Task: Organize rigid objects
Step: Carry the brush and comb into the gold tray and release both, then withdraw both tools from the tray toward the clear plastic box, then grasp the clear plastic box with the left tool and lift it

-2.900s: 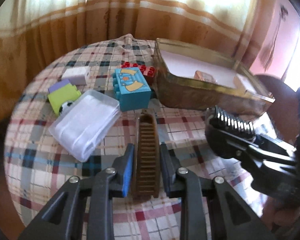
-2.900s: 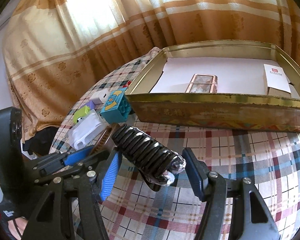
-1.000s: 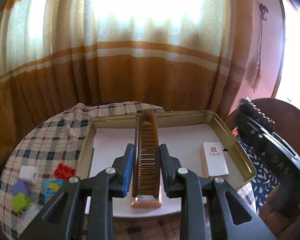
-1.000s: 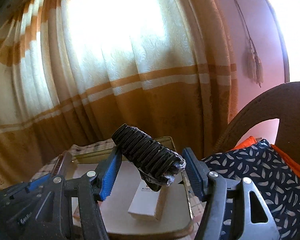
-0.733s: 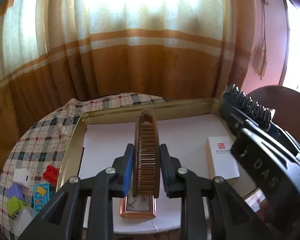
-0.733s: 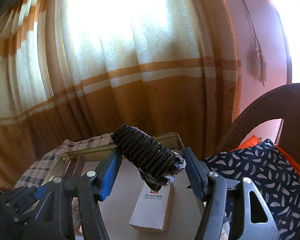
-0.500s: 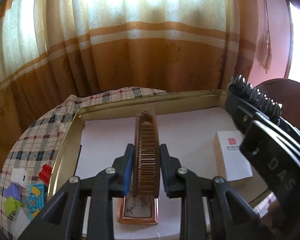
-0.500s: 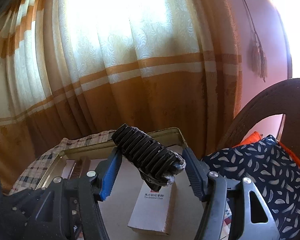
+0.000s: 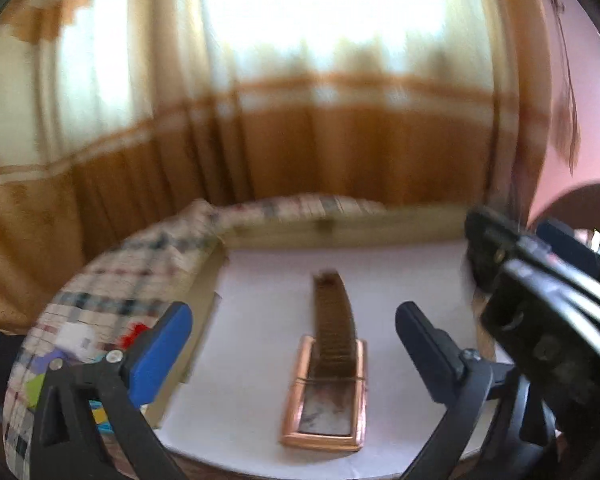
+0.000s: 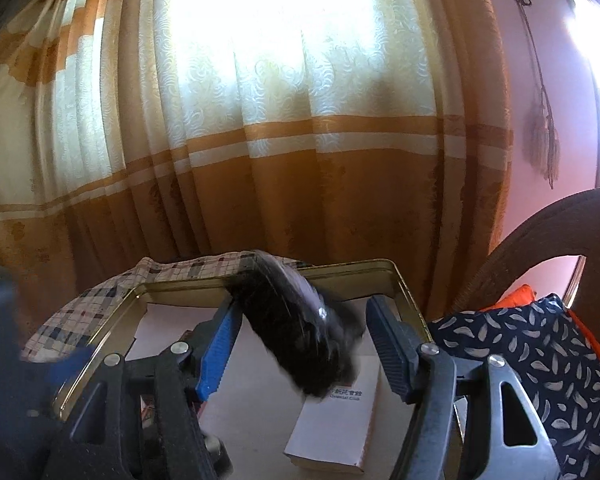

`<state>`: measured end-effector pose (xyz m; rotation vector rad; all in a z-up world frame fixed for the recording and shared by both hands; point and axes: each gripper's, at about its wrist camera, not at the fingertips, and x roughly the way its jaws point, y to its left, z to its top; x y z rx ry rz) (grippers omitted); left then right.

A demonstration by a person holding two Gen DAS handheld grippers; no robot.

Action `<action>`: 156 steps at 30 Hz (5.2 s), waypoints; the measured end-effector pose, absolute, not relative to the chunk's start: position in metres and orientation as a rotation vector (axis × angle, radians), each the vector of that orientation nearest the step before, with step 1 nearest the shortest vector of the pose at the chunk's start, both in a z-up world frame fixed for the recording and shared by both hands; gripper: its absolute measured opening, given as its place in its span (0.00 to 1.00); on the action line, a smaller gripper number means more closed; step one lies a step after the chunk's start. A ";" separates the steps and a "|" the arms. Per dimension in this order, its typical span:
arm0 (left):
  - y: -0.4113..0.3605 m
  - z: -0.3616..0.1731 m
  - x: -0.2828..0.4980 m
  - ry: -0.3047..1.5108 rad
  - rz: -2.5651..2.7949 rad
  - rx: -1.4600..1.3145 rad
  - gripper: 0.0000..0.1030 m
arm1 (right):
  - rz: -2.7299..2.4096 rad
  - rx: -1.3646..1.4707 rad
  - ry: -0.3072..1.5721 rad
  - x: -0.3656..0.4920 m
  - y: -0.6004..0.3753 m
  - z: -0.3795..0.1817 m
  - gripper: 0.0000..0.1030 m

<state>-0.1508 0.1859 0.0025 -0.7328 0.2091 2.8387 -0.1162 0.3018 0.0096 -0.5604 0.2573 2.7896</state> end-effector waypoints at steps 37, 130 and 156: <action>0.072 -0.002 -0.133 -0.114 3.064 -0.836 1.00 | 2.737 -0.297 0.365 -0.031 0.258 0.014 0.92; -0.019 -0.045 -0.144 0.038 2.592 -1.297 0.60 | 2.962 -0.414 0.372 -0.039 0.160 0.010 0.92; -0.060 -0.029 -0.113 -0.255 2.791 -1.091 0.50 | 3.146 -0.887 0.385 -0.081 0.124 -0.009 0.73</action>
